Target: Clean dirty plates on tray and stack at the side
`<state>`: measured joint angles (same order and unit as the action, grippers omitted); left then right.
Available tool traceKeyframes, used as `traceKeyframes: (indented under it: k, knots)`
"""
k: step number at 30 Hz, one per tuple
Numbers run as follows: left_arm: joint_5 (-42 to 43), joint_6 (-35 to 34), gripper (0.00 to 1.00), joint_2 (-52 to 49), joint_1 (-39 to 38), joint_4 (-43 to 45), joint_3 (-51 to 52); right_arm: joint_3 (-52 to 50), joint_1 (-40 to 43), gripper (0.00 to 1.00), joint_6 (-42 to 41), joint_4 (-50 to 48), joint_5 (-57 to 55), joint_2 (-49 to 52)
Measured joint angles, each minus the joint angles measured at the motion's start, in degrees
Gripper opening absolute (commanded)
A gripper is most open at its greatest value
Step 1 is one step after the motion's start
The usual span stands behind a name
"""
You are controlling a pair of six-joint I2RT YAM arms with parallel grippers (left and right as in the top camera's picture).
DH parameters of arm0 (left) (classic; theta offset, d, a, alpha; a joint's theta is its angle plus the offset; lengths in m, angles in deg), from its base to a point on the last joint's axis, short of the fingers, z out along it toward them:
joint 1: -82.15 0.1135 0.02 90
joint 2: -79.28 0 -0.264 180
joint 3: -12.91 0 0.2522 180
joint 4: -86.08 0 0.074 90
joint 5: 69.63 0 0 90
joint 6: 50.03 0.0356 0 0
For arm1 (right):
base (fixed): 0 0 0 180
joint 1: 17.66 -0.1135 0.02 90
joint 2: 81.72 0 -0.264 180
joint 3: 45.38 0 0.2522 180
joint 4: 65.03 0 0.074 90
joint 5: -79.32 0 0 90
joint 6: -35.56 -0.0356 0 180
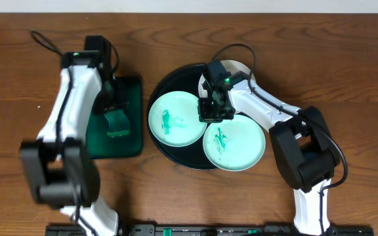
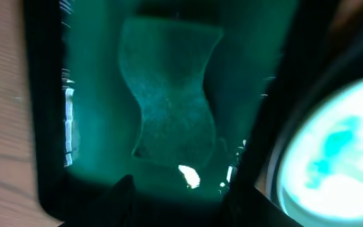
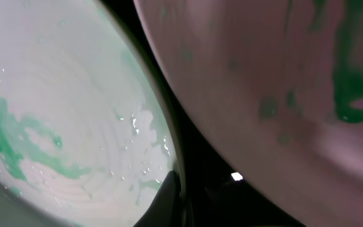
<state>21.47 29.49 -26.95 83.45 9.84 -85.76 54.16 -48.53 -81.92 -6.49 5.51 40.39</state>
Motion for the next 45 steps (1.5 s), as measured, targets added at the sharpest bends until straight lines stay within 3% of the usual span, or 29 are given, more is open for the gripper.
traceKeyframes:
  k: [10,19,23,37,38,39,45]
  knots:
    - [0.0,0.0,0.41,-11.0,0.0,2.2,0.0,0.0,0.0,0.01,1.4,1.1,0.5,0.0]
    - [-1.3,0.0,0.39,-11.4,0.5,6.7,0.0,0.0,0.0,0.01,2.3,2.3,0.9,0.0]
    - [-1.3,-0.3,0.28,-11.4,1.6,7.3,0.0,0.0,0.0,0.01,2.5,2.5,0.9,0.0]
    - [-0.8,0.0,0.29,-10.6,3.8,11.6,3.3,0.0,0.0,0.01,2.7,2.8,1.0,0.0]
    - [-0.8,0.0,0.23,-10.3,3.8,12.0,3.7,0.0,0.0,0.01,2.7,2.9,1.0,0.0]
    - [-0.7,0.0,0.07,-10.2,3.8,12.2,4.0,0.0,0.0,0.01,2.7,2.9,1.0,0.0]
    - [0.4,0.0,0.07,-10.1,3.8,12.0,4.2,0.0,0.0,0.01,2.7,3.2,1.0,0.0]
